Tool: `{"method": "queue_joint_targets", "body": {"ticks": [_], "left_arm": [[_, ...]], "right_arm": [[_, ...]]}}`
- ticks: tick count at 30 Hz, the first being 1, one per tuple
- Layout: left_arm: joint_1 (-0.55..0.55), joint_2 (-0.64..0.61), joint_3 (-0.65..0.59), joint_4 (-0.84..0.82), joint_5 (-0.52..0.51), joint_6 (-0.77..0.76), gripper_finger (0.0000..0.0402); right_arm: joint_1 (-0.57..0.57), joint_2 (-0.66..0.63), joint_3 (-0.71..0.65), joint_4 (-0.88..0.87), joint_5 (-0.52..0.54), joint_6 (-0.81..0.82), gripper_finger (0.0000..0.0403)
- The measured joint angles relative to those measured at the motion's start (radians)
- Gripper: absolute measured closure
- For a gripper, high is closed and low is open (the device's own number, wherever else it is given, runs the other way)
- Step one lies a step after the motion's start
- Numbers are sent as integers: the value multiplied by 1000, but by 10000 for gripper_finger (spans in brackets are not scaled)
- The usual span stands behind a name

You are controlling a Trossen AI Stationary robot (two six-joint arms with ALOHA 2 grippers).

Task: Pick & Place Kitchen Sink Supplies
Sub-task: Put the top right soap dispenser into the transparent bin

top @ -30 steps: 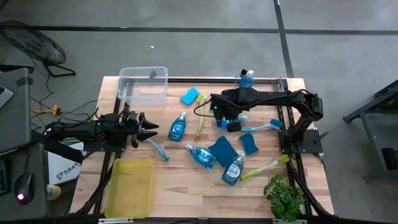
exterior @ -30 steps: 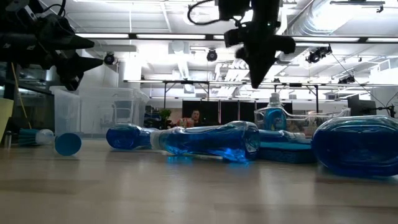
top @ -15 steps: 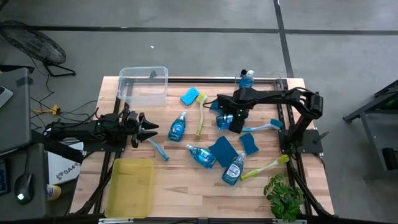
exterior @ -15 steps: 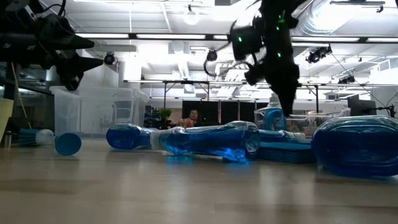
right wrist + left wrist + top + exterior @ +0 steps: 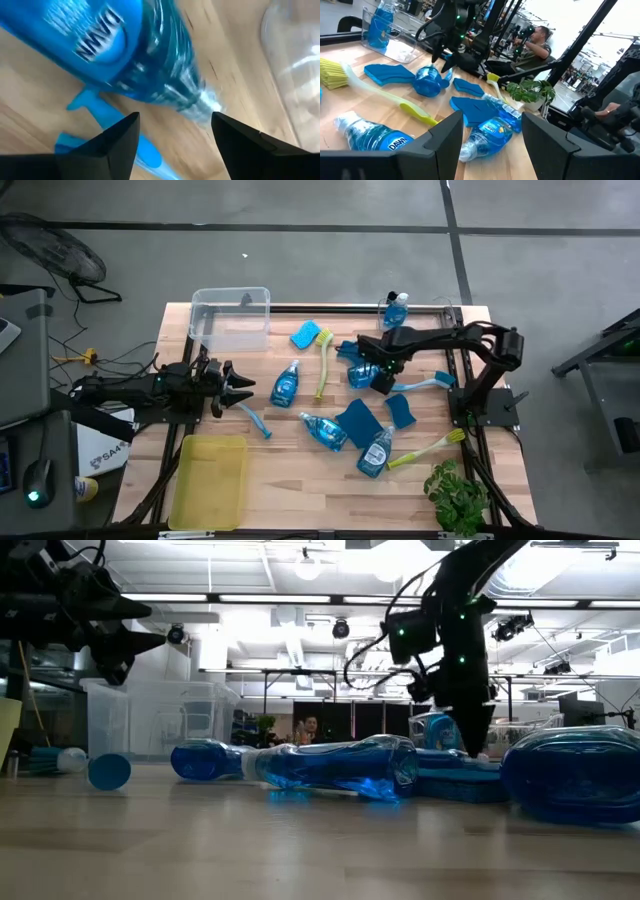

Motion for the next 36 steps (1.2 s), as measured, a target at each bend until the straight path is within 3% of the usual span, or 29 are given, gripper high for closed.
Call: {"method": "queue_joint_targets", "body": {"ticks": [5, 9, 13, 18, 27, 36], "left_arm": [[0, 0, 0, 0, 0, 15, 204], [0, 0, 0, -1, 0, 16, 204], [0, 0, 0, -1, 0, 16, 204], [0, 0, 0, -1, -1, 16, 204], [0, 0, 0, -1, 0, 26, 204], [0, 0, 0, -1, 0, 27, 204]], "right_arm": [[2, -73, -5, 21, -19, -139, 163], [4, -126, -5, 72, -18, -370, 162], [28, -135, -5, 97, -20, -602, 161], [57, -124, -5, 188, -8, -740, 151], [97, -123, -5, 235, -12, -681, 130], [174, -79, -5, 250, 72, -633, 122]]}}
